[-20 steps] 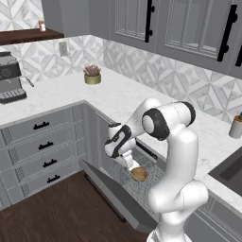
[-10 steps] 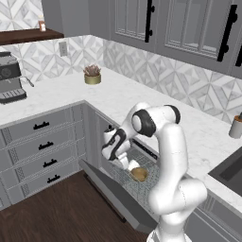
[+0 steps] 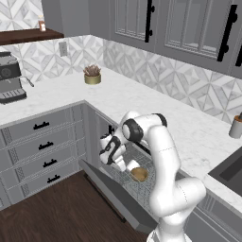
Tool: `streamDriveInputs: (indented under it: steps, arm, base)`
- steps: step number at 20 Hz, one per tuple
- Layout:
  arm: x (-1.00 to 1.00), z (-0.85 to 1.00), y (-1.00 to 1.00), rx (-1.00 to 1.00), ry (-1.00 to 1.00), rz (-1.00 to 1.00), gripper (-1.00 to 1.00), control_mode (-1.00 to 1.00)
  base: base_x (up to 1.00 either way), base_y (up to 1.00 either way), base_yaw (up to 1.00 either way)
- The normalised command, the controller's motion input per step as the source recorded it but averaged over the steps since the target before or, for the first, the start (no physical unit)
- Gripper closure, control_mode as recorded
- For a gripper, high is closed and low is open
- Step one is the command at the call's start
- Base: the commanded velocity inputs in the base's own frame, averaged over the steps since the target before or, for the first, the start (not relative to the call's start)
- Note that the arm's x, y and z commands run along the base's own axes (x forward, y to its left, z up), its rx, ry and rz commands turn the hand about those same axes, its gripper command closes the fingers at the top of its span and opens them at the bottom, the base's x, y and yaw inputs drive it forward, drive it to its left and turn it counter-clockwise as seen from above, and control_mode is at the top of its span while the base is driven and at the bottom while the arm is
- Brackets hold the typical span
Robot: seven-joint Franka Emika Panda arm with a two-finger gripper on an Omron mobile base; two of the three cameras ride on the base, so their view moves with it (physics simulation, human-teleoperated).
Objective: Pick up the cup and bowl from the counter, place them in the dishwasher, and close the dishwasher door.
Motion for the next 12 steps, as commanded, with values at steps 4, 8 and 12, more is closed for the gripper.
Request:
streamDriveInputs:
  steps: [4,8,12]
  arm:
    - [0.59,-0.51,-0.23,-0.1,0.0,-0.04,-1.0,-1.0]
    - [0.64,-0.33,-0.59,-0.06,0.0,-0.02,-1.0,-1.0]
    - [0.68,-0.3,-0.63,-0.06,0.0,-0.02,-1.0,-1.0]
  base:
    - [0.0,0.0,0.0]
    - [0.0,0.0,0.0]
    - [0.0,0.0,0.0]
